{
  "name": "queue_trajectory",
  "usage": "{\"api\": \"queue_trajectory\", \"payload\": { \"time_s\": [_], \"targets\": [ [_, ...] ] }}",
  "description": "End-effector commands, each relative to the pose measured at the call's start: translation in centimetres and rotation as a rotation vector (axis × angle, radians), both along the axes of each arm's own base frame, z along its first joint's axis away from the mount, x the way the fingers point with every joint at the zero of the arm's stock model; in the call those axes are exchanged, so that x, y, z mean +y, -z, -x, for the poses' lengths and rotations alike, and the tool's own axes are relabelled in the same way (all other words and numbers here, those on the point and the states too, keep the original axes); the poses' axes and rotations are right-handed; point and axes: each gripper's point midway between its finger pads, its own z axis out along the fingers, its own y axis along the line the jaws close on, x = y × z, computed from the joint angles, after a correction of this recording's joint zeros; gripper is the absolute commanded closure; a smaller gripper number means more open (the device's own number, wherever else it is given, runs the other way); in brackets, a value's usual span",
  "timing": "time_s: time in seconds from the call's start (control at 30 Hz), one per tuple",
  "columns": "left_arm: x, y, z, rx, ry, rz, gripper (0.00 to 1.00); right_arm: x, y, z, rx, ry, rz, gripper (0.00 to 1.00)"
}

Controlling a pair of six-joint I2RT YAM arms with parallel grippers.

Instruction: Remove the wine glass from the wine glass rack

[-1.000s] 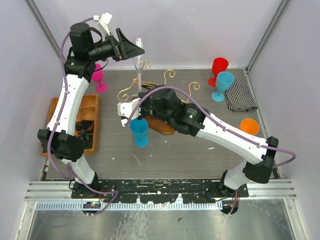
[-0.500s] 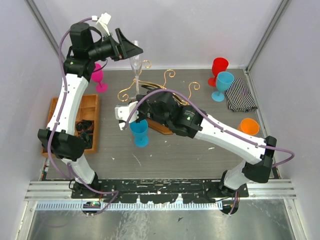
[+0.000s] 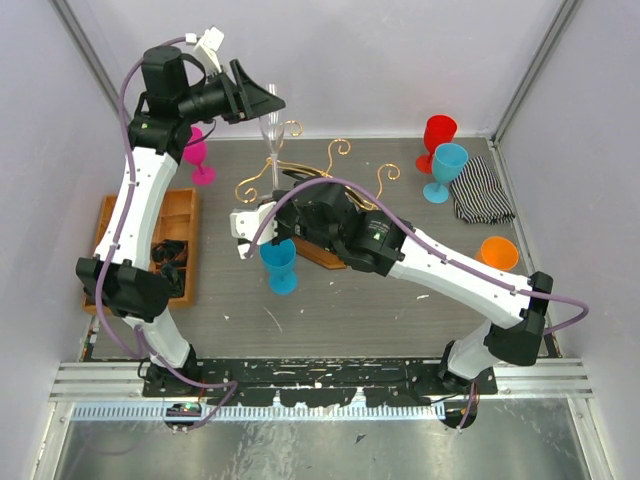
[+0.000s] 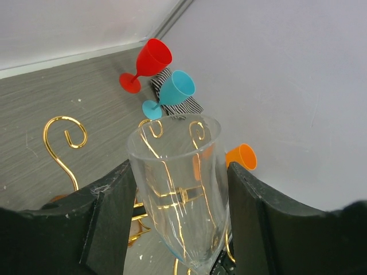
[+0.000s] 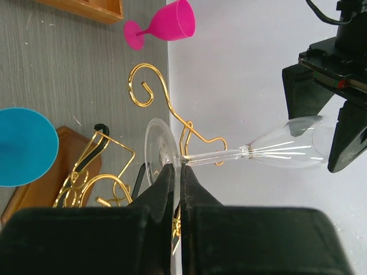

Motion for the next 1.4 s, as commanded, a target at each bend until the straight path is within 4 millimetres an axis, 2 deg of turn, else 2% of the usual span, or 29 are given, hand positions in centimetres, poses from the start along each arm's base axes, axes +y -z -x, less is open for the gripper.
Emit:
{"api": "queue_trajectory", "payload": {
  "time_s": [0.0, 0.07, 0.2, 0.23, 0.4, 0.53, 0.67, 0.93, 1.13, 1.2, 1.27, 1.37],
  "targets": [
    [1.3, -1.4, -0.3, -0.054, -0.062, -0.033, 0.47, -0.9, -4.5, 0.4, -0.053, 0.011, -0.127, 0.88],
    [2.5, -1.8, -0.4, -0.054, -0.093, -0.028, 0.47, -1.2, -5.4, 0.6, -0.042, 0.022, -0.183, 0.58],
    [5.0, -2.8, -0.4, -0.046, -0.13, 0.027, 0.47, -1.8, -7.1, 1.2, -0.027, 0.028, -0.28, 0.04],
    [5.5, -3.0, -0.3, -0.049, -0.139, 0.032, 0.48, -2.1, -7.5, 1.2, -0.027, 0.033, -0.298, 0.01],
    [7.9, -3.6, 0.3, -0.066, -0.182, 0.03, 0.48, -4.3, -9.9, 1.4, -0.056, 0.086, -0.409, 0.0],
    [10.1, -3.9, 0.7, -0.079, -0.246, 0.012, 0.48, -6.6, -11.1, 1.3, -0.079, 0.153, -0.477, 0.0],
    [13.0, -2.8, 0.5, -0.087, -0.385, -0.107, 0.49, -8.4, -11.1, 0.9, -0.079, 0.222, -0.506, 0.0],
    [17.8, -1.4, 0.6, -0.109, -0.621, -0.314, 0.54, -10.2, -9.8, 0.5, -0.056, 0.292, -0.547, 0.0],
    [20.8, 0.4, -1.3, -0.127, -0.785, -0.366, 0.55, -11.1, -8.6, 0.0, -0.023, 0.331, -0.584, 0.0],
    [21.2, 1.5, -2.1, -0.118, -0.802, -0.384, 0.55, -12.1, -8.5, -0.5, 0.002, 0.394, -0.632, 0.0],
    [21.3, 2.7, -3.1, -0.102, -0.801, -0.392, 0.57, -13.8, -8.4, -1.5, 0.032, 0.518, -0.702, 0.0],
    [21.3, 4.9, -4.1, -0.094, -0.808, -0.393, 0.57, -17.5, -8.9, -3.0, 0.11, 0.736, -0.852, 0.0]
  ]
}}
